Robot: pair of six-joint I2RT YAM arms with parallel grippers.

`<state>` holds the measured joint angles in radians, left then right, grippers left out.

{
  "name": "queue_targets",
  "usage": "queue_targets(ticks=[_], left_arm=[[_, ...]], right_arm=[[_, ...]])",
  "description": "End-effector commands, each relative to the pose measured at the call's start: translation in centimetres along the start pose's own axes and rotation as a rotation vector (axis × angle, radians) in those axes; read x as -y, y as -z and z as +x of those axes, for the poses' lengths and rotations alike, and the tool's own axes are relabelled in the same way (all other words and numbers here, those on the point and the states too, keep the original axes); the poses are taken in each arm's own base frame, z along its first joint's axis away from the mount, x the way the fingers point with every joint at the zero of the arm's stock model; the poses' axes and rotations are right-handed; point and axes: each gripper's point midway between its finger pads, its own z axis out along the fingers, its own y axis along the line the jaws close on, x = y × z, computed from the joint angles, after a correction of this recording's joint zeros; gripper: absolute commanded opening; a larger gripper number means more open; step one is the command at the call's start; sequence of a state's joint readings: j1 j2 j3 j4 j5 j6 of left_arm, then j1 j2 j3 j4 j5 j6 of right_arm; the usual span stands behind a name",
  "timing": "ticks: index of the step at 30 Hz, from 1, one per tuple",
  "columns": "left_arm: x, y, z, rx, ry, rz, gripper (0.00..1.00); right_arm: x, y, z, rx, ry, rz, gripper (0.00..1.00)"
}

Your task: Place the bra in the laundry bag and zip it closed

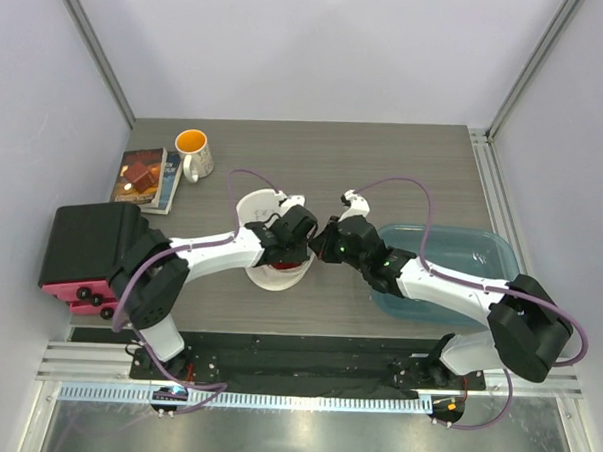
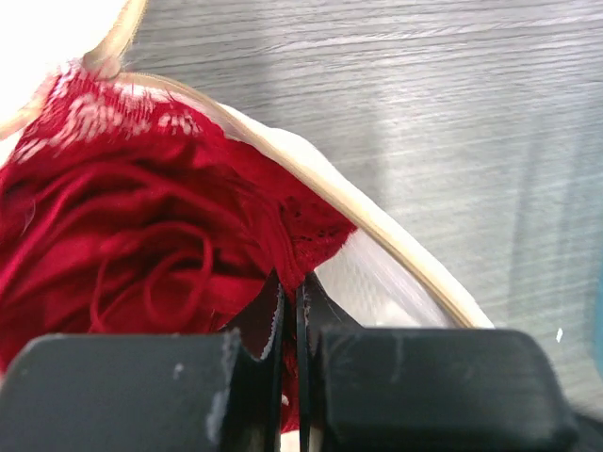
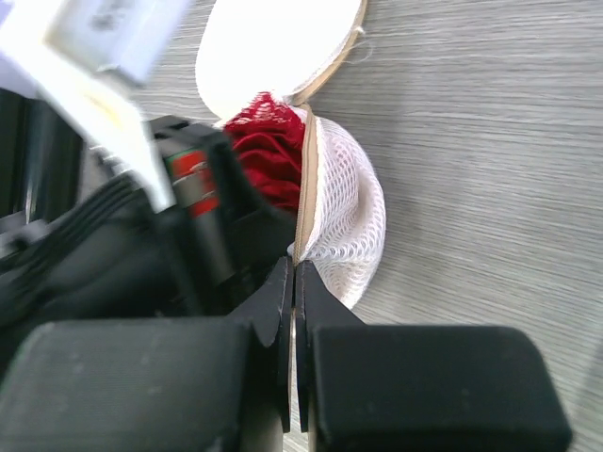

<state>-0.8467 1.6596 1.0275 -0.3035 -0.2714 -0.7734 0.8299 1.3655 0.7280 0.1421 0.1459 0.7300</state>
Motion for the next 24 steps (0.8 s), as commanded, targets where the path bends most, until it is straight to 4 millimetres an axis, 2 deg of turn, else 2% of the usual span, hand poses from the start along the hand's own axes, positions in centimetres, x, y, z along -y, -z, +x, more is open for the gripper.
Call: queue_targets(ticks=[1,4,5,6,7,8,9,10,13,15,18,19,21,22,23,24], left_arm=[[1.3,-1.7,0.5,-0.046,0.003,0.082,0.00],[2.2,-0.3,-0.1,-0.042,0.011,0.133,0.00],[1.9,0.2,0.1,-0.037,0.017,0.137,0.01],[1.9,0.9,-0.3,-0.016,0.021,0.149,0.15],[2.1,2.5,-1.5,0.027,0.032,0.174,0.26],[1.5,3.2,-1.8,0.051,0.030,0.160,0.35],[1.4,4.0,-2.2,0.065,0.025,0.165,0.50],[1.2,5.5,-2.8,0.087,0.024,0.173,0.54],[0.7,7.2,-3.8,0.118,0.007,0.167,0.69],[0.0,8.3,-4.4,0.131,0.014,0.153,0.73],[-1.8,8.6,-5.1,0.131,0.096,0.130,0.78],[-2.5,8.2,-4.3,0.100,0.122,0.138,0.78],[-4.6,7.7,-5.1,0.108,0.234,0.116,0.78],[-5.8,7.1,-4.3,0.086,0.270,0.096,0.78],[-7.5,6.7,-4.9,0.093,0.329,0.068,0.78],[-8.1,6.4,-5.1,0.096,0.366,0.067,0.78]], right_arm=[[-0.5,0.7,-2.4,0.087,-0.010,0.027,0.01],[0.1,0.4,-2.1,0.071,0.026,0.063,0.01],[-0.1,0.4,-2.2,0.071,0.029,0.056,0.01],[-0.2,0.5,-2.2,0.070,0.034,0.050,0.01],[-0.2,0.6,-2.4,0.074,0.035,0.051,0.01],[-0.4,0.6,-2.5,0.074,0.036,0.046,0.01],[-0.6,0.6,-2.4,0.068,0.042,0.038,0.01],[-0.6,0.7,-2.3,0.059,0.049,0.037,0.01],[-1.0,0.8,-2.4,0.044,0.072,0.020,0.01],[-1.3,1.0,-2.7,0.045,0.091,0.014,0.01],[-1.6,1.3,-3.0,0.036,0.142,0.004,0.01],[-1.5,1.5,-3.1,0.036,0.168,0.008,0.01],[-1.6,1.8,-3.7,0.056,0.185,0.008,0.01],[-1.6,1.9,-3.7,0.052,0.197,0.000,0.01],[-1.3,2.0,-3.3,0.027,0.222,0.005,0.01],[-1.1,2.0,-3.1,0.017,0.231,0.005,0.01]])
